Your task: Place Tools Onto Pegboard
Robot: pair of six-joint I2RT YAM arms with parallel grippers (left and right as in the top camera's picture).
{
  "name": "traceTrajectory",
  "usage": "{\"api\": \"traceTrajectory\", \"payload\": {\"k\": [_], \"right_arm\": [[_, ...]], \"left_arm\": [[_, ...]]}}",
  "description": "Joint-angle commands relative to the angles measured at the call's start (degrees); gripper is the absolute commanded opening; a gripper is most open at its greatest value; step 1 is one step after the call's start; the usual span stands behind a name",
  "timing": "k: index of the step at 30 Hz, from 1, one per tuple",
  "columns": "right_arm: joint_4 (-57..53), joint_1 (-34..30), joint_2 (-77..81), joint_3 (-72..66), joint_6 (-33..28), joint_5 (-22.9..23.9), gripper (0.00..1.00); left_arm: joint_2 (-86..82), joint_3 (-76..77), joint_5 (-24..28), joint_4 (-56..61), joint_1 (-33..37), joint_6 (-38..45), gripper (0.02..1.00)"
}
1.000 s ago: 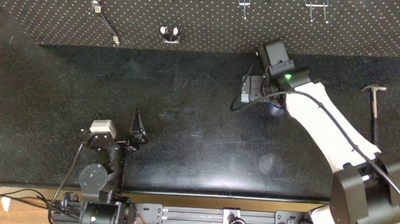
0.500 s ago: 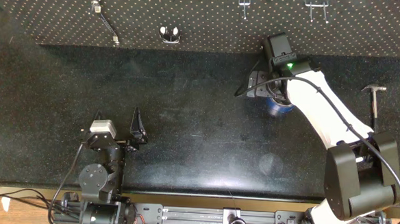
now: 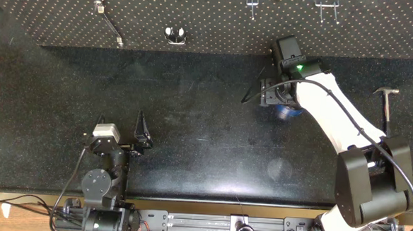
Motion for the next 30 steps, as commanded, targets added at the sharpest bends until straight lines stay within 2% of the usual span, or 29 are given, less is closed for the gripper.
{"api": "traceTrajectory", "payload": {"k": [1,4,5,15,23,30], "right_arm": [[-0.6,0.0,0.4,1.2,-2.0,-0.3,0.303],[-1.2,0.0,0.4,1.2,-2.6,-0.3,0.106],[-1.2,0.0,0.4,1.2,-2.6,-0.3,0.08],[2.3,1.2,-4.3,1.2,-2.6,0.6,0.075],[4.9,6.9,-19.4,1.2,-1.0,0.8,0.075],[11.6,7.6,-26.9,1.2,1.1,0.8,0.075]], "left_arm": [[-0.5,-0.1,0.2,-0.3,-0.2,0.7,0.996],[-0.5,-0.1,0.2,-0.3,-0.2,0.7,0.996],[-0.5,-0.1,0.2,-0.3,-0.2,0.7,0.996],[-0.5,-0.1,0.2,-0.3,-0.2,0.7,0.996],[-0.5,-0.1,0.2,-0.3,-0.2,0.7,0.996],[-0.5,-0.1,0.2,-0.3,-0.2,0.7,0.996]]}}
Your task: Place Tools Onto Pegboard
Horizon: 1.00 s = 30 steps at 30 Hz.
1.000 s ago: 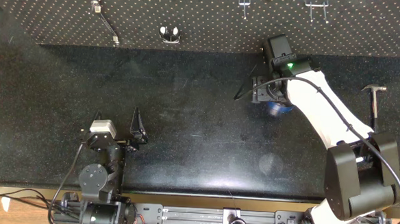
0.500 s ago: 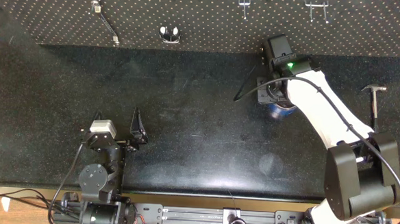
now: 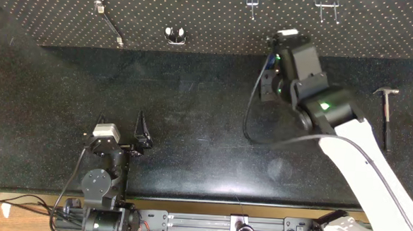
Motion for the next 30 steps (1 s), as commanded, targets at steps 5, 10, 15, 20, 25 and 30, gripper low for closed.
{"api": "traceTrajectory", "payload": {"k": [5,10,15,20,25,30], "right_arm": [[16.0,5.2,-2.3,1.0,1.4,9.4,0.075],[21.6,9.2,-0.1,1.0,1.4,21.9,0.077],[26.5,11.1,4.3,1.0,1.3,26.2,0.075],[32.0,12.6,8.3,1.0,-2.0,26.4,0.075],[33.8,12.7,10.1,1.0,-2.1,28.4,0.075],[38.1,12.7,13.7,1.0,-2.3,28.8,0.075]], "left_arm": [[-0.5,-0.1,0.2,-0.3,-0.2,0.7,0.996],[-0.5,-0.1,0.2,-0.3,-0.2,0.7,0.996],[-0.5,-0.1,0.2,-0.3,-0.2,0.7,0.996],[-0.5,-0.1,0.2,-0.3,-0.2,0.7,0.996],[-0.5,-0.1,0.2,-0.3,-0.2,0.7,0.996],[-0.5,-0.1,0.2,-0.3,-0.2,0.7,0.996]]}}
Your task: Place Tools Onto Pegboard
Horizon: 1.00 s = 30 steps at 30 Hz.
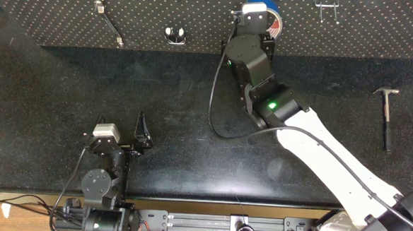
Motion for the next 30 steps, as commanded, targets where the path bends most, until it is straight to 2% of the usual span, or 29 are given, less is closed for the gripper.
{"api": "traceTrajectory", "payload": {"k": [1,9,13,15,16,19,21,22,30], "right_arm": [[3.1,0.5,3.4,1.0,-1.0,1.8,0.075],[7.3,0.4,8.0,1.0,-1.1,1.8,0.075],[11.6,0.4,10.3,1.0,-3.1,1.8,0.075],[11.7,0.4,10.7,1.0,-3.1,1.8,0.106],[11.7,0.4,10.9,1.0,-3.1,1.8,0.448],[11.7,0.4,10.9,1.0,-3.1,1.8,0.706],[11.7,0.4,10.9,1.0,-3.1,1.8,0.827],[11.6,0.5,10.9,1.0,-3.1,1.7,0.936],[9.1,0.5,10.5,1.0,-3.1,-0.7,0.954]], "left_arm": [[-0.5,-0.1,0.2,-0.3,-0.2,0.7,0.996],[-0.5,-0.1,0.2,-0.3,-0.2,0.7,0.996],[-0.5,-0.1,0.2,-0.3,-0.2,0.7,0.996],[-0.5,-0.1,0.2,-0.3,-0.2,0.7,0.996],[-0.5,-0.1,0.2,-0.3,-0.2,0.7,0.996],[-0.5,-0.1,0.2,-0.3,-0.2,0.7,0.996],[-0.5,-0.1,0.2,-0.3,-0.2,0.7,0.996],[-0.5,-0.1,0.2,-0.3,-0.2,0.7,0.996],[-0.5,-0.1,0.2,-0.3,-0.2,0.7,0.996]]}}
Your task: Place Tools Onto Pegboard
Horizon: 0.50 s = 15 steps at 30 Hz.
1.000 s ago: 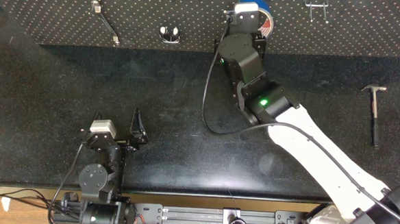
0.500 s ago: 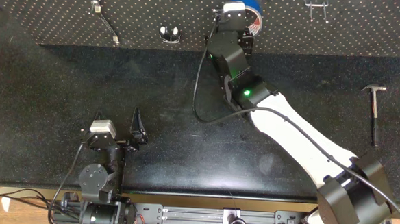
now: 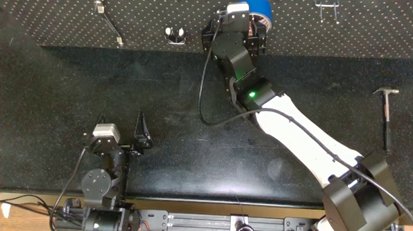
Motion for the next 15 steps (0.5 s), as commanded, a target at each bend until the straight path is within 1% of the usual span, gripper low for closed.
{"api": "traceTrajectory", "payload": {"k": [1,12,15], "right_arm": [[-2.7,0.5,-0.1,1.0,0.0,-2.4,0.954],[-15.3,0.7,-8.3,1.0,0.0,-2.4,0.958],[-20.2,0.7,-10.3,1.0,0.0,-2.4,0.961]], "left_arm": [[-0.5,-0.1,0.2,-0.3,-0.2,0.7,0.996],[-0.5,-0.1,0.2,-0.3,-0.2,0.7,0.996],[-0.5,-0.1,0.2,-0.3,-0.2,0.7,0.993]]}}
